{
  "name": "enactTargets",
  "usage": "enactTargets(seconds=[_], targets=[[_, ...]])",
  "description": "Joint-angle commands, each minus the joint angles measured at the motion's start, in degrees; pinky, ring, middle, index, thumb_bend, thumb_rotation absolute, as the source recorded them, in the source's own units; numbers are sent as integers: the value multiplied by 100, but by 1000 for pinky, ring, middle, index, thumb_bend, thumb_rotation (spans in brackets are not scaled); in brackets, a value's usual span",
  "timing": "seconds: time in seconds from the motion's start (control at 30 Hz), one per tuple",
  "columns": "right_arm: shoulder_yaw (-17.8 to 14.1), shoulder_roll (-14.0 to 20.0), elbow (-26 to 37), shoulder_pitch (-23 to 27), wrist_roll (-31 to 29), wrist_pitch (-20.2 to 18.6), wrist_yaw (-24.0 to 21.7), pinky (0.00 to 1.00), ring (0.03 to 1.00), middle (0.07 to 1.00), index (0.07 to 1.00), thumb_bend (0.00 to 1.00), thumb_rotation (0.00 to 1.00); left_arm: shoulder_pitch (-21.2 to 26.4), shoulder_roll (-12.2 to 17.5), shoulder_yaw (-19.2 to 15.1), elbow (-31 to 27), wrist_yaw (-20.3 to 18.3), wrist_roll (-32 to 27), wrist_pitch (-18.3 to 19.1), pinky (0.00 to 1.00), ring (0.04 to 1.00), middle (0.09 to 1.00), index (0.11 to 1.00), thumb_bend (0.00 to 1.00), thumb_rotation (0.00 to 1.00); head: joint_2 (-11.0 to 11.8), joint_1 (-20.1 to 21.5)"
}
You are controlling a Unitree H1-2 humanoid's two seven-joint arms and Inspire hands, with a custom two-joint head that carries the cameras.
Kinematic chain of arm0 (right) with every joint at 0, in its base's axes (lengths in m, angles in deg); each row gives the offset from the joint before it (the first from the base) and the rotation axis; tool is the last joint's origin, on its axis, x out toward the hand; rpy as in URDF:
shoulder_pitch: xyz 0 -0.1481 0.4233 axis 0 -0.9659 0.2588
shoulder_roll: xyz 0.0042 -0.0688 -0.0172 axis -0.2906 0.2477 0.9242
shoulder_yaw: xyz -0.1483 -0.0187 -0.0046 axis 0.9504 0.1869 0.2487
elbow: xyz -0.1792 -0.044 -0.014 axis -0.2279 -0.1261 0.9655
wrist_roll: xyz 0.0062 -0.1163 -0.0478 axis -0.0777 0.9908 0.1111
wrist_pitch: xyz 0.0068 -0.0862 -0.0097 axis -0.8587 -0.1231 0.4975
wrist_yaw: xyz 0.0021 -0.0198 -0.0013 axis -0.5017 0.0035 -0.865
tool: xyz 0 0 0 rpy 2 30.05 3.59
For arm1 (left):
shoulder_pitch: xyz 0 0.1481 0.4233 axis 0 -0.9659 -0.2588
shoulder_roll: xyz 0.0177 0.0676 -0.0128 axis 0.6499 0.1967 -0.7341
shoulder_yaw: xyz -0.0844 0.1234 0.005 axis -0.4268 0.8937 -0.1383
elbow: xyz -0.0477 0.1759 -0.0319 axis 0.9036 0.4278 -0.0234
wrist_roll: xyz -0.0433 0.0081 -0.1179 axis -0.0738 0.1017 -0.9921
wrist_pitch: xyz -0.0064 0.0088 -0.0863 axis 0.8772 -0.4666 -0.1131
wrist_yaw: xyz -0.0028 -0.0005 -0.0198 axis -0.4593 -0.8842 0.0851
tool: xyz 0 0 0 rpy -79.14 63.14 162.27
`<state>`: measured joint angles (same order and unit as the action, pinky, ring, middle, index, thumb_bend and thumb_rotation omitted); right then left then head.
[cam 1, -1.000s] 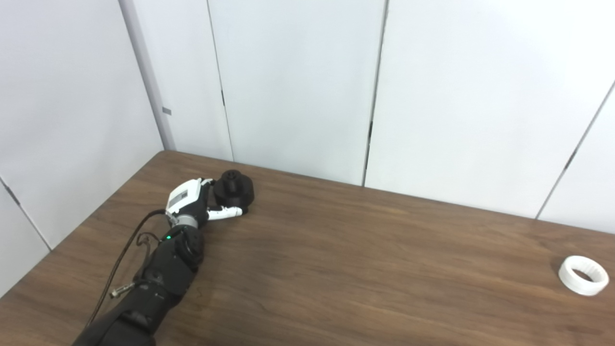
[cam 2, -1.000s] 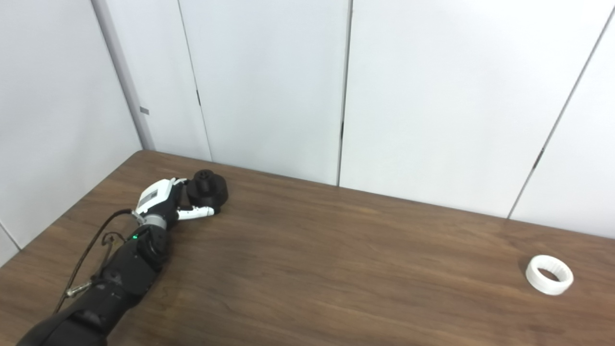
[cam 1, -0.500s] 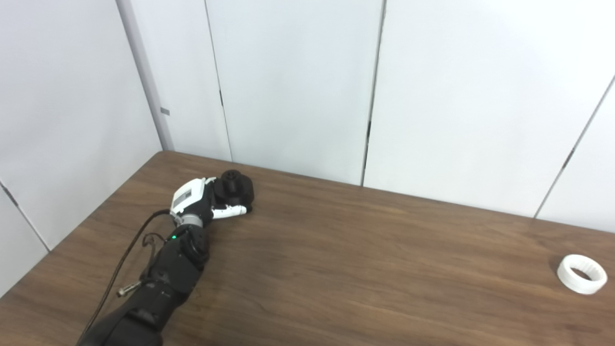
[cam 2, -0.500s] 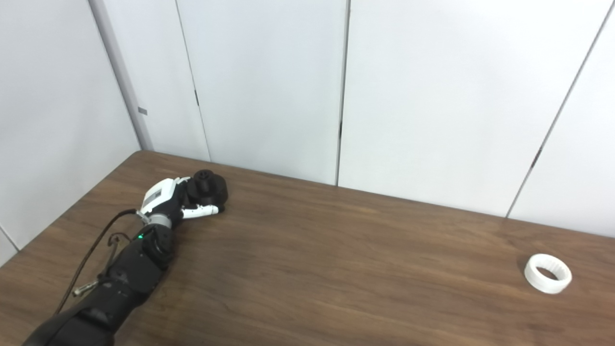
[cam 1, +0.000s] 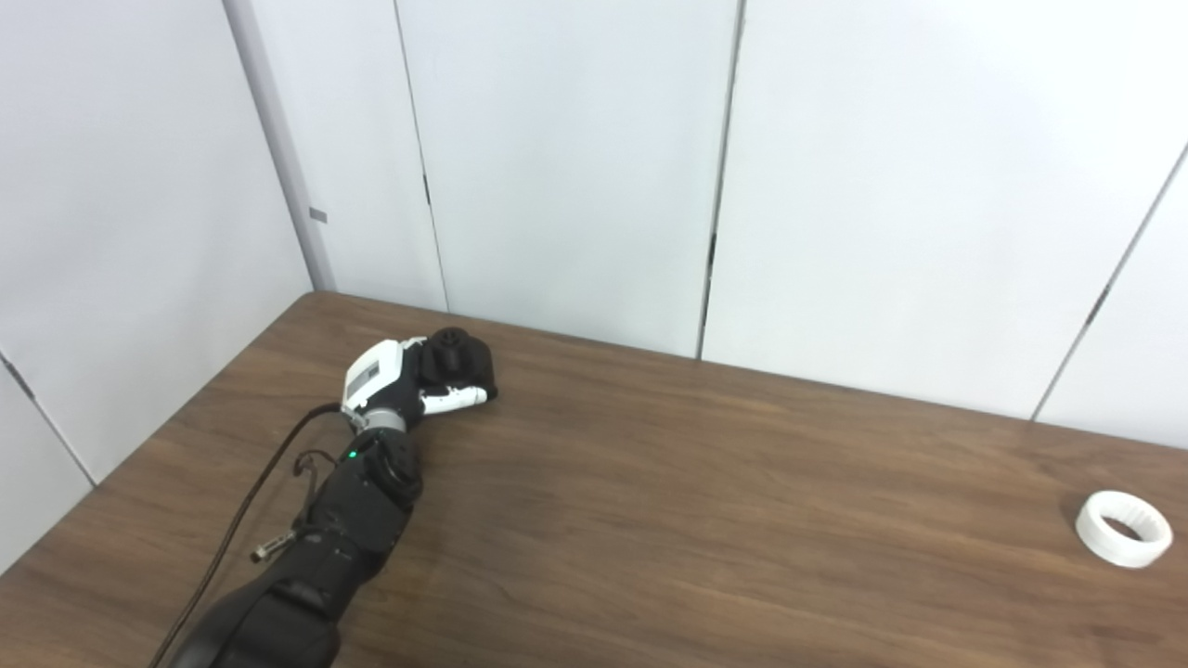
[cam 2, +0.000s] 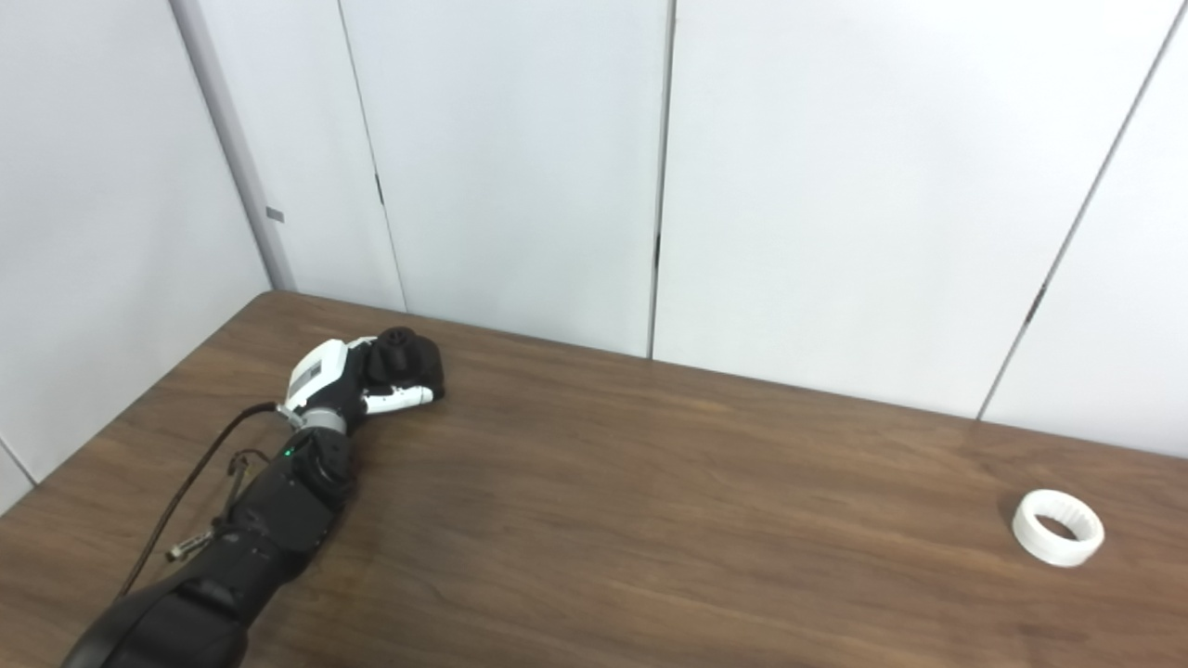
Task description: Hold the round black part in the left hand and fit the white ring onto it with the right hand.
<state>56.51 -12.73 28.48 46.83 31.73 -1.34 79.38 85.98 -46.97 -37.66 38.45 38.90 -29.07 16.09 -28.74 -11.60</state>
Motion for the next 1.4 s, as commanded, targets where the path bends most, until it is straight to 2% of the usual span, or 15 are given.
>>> enactTargets(seconds=[0.0, 0.23, 0.57, 0.93, 1.0, 1.07, 1.1, 1.13, 1.17, 1.23, 1.37], targets=[[13, 13, 191, -21, -9, 54, -1, 1000, 1000, 1000, 1000, 692, 1000, 268, -19, 26, 31, 7, -36, -17, 1000, 979, 930, 857, 1000, 497, -24, 4], [3, 35, 172, -33, -33, 75, -22, 1000, 1000, 1000, 1000, 710, 1000, 323, -14, 116, 107, 74, 21, 123, 1000, 976, 924, 836, 1000, 473, -37, -6], [-5, 43, 179, -40, -105, 48, -30, 1000, 1000, 1000, 1000, 719, 1000, 354, -20, 221, 120, 153, 38, 364, 1000, 980, 914, 757, 1000, 476, -65, -26], [-8, 42, 176, -34, -95, 85, -21, 1000, 1000, 1000, 1000, 707, 1000, 399, -18, 265, 194, 196, 17, 314, 1000, 967, 897, 714, 1000, 461, -66, -19], [-9, 39, 171, -32, -102, 97, -23, 1000, 1000, 1000, 1000, 708, 1000, 405, -26, 276, 229, 313, 48, 271, 1000, 956, 881, 681, 959, 418, -66, -19], [-11, 35, 180, -32, -100, 74, -12, 1000, 1000, 1000, 1000, 707, 1000, 366, -58, 201, 231, 535, -13, 57, 965, 919, 830, 599, 892, 301, -66, -19], [-11, 34, 183, -33, -85, 67, -4, 1000, 1000, 1000, 1000, 709, 1000, 337, -84, 121, 226, 627, -95, -81, 967, 910, 810, 543, 713, 188, -66, -19], [-12, 33, 182, -34, -76, 68, -1, 1000, 1000, 1000, 1000, 714, 1000, 316, -105, 58, 229, 686, -163, -191, 969, 901, 794, 513, 621, 124, -66, -19], [-12, 35, 165, -30, -78, 94, -10, 1000, 1000, 1000, 1000, 713, 1000, 293, -128, -6, 223, 732, -224, -279, 962, 891, 782, 497, 573, 88, -66, -19], [-17, 38, 154, -32, -96, 119, -22, 1000, 1000, 1000, 1000, 704, 1000, 262, -147, -56, 197, 777, -270, -348, 908, 861, 761, 484, 532, 53, -88, 8], [-11, 37, 171, -28, -109, 84, -19, 1000, 1000, 1000, 999, 706, 1000, 260, -155, -49, 220, 844, -261, -405, 850, 844, 752, 483, 521, 47, -99, 22]])
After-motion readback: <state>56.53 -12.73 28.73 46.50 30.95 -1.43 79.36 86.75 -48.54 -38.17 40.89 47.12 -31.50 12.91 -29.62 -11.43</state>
